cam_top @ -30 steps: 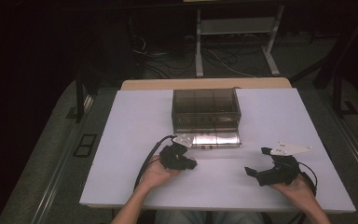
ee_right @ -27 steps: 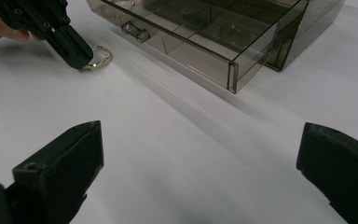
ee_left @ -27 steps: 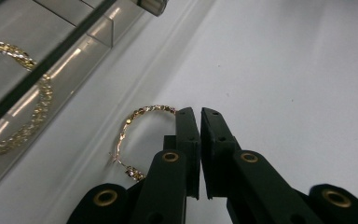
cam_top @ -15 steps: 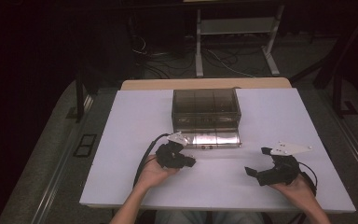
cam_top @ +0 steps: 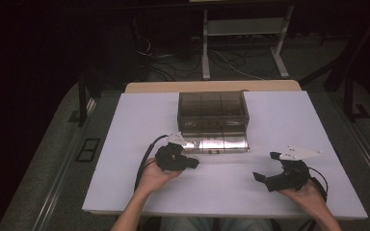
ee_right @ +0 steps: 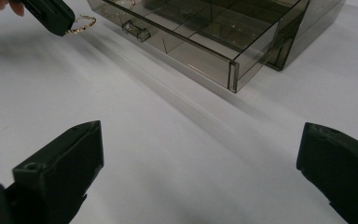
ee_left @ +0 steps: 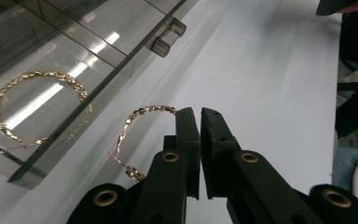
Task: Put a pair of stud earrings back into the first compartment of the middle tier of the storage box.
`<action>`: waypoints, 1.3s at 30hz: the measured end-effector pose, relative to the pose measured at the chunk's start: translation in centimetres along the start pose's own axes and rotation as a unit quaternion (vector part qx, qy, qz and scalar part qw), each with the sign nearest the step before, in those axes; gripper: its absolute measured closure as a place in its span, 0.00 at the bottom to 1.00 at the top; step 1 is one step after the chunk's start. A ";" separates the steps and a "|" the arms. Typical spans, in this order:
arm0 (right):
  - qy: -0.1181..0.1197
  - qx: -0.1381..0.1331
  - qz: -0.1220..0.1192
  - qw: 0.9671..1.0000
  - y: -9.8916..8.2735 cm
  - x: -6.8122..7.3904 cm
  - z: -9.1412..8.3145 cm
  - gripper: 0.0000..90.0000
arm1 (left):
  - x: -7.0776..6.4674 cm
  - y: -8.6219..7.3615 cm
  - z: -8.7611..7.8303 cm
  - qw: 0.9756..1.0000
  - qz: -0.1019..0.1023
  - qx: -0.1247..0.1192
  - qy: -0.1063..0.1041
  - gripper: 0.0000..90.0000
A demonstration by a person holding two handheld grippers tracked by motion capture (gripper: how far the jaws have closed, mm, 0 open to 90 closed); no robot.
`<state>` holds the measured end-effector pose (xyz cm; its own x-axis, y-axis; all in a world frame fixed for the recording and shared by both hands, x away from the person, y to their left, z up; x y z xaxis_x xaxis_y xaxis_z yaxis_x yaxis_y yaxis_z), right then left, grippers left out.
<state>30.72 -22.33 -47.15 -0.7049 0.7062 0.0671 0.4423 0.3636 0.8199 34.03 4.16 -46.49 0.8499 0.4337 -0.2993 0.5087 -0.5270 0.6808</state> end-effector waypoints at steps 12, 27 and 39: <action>0.000 0.000 0.001 1.000 0.0 0.0 0.0 0.00 | 0.1 0.7 -2.1 1.000 -0.009 -0.030 0.001 0.95; -0.002 -0.003 0.002 1.000 0.0 -0.1 -0.2 0.00 | 0.2 2.4 -3.3 0.999 -0.002 -0.039 0.014 0.95; -0.005 -0.004 0.008 1.000 0.0 -0.3 -0.4 0.00 | 0.0 5.2 -4.5 0.999 0.016 -0.040 0.029 0.95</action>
<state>30.72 -22.80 -46.94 -0.6921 0.7180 0.0741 0.4483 0.3472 0.8237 36.04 4.67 -39.97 0.8552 0.4599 -0.2389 0.4665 -0.4825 0.7413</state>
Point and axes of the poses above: each handheld gripper's, and its own axes: z roughly forward along the jaws, y roughly out of its top, x roughly to its left, the point moved 8 cm from there along z, roughly forward along the jaws, and after that the axes turned 3 degrees about -z, right-handed, at the moved point
